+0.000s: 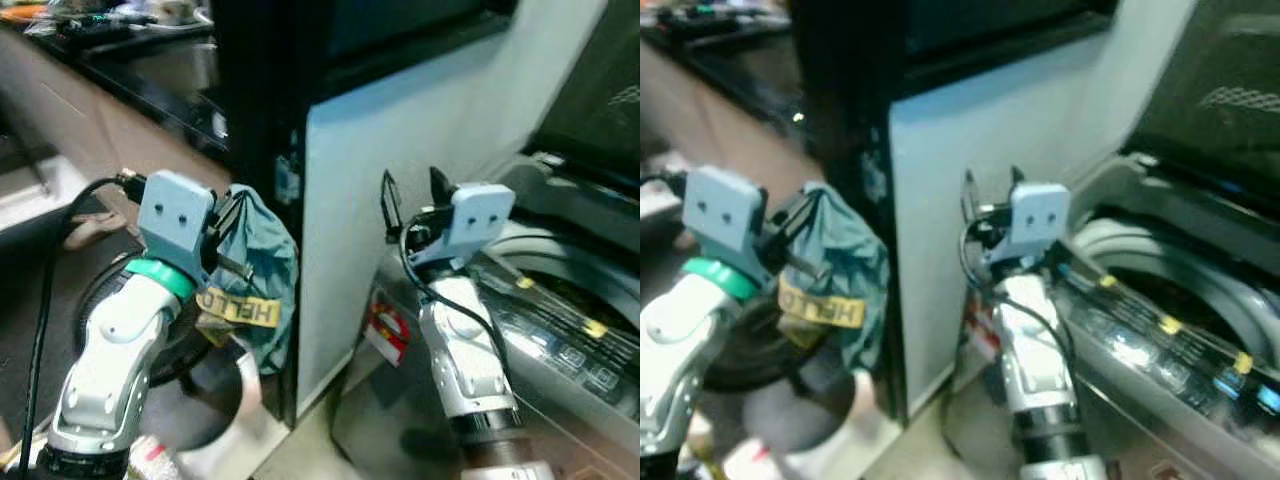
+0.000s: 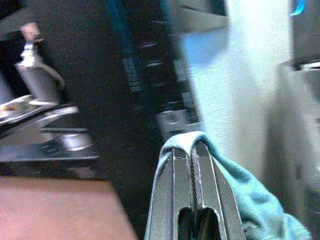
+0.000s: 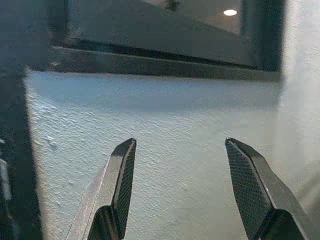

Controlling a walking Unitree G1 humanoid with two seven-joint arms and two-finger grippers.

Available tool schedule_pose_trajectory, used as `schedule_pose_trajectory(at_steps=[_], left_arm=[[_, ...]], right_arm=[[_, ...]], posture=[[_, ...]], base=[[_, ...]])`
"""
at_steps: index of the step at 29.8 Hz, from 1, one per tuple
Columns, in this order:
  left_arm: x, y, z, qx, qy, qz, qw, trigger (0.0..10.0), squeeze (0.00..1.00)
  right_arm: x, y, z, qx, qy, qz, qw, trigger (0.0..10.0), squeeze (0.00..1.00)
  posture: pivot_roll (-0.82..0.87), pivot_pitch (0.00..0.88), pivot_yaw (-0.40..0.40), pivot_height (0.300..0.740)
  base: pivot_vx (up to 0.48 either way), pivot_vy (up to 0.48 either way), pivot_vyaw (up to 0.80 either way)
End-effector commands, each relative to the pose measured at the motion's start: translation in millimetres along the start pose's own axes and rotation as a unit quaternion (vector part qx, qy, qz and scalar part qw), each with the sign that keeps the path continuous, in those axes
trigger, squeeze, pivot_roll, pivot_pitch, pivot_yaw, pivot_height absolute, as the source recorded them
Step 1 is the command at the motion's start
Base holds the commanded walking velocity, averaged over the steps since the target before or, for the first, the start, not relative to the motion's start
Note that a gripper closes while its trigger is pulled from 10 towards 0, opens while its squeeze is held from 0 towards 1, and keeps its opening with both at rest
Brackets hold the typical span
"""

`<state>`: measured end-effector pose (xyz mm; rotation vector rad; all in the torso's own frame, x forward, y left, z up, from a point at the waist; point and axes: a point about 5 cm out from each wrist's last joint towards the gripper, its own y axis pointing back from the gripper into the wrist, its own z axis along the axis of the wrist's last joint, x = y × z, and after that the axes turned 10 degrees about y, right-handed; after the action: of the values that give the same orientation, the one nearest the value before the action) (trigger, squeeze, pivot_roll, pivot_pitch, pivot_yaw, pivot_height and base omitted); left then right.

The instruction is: Clothes washing

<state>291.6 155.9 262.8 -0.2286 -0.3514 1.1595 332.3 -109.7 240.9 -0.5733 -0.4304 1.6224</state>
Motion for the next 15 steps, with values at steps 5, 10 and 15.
schedule_pose_trajectory(at_steps=[5, 10, 15], left_arm=[[0.0, -2.3, 0.3, 0.002, 0.004, -0.006, 1.000, 10.0, 0.00], [1.1, -4.1, 1.2, 0.001, 0.005, -0.005, 1.000, 10.0, 0.00], [1.5, -4.4, 1.8, 0.001, 0.006, -0.003, 1.000, 10.0, 0.00]], right_arm=[[0.1, 2.1, -3.3, 0.008, 0.001, -0.003, 1.000, 10.0, 0.00], [-3.5, -1.0, -1.9, 0.008, -0.017, -0.019, 1.000, 10.0, 0.00], [-4.3, -0.8, -1.9, 0.009, -0.020, -0.023, 0.999, 10.0, 0.00]], posture=[[0.08, 0.011, 0.054, 0.731], [0.08, 0.007, 0.057, 0.731], [0.08, 0.006, 0.057, 0.731]], base=[[0.000, 0.000, -0.77], [0.000, 0.000, -0.77], [0.000, 0.000, -0.77]])
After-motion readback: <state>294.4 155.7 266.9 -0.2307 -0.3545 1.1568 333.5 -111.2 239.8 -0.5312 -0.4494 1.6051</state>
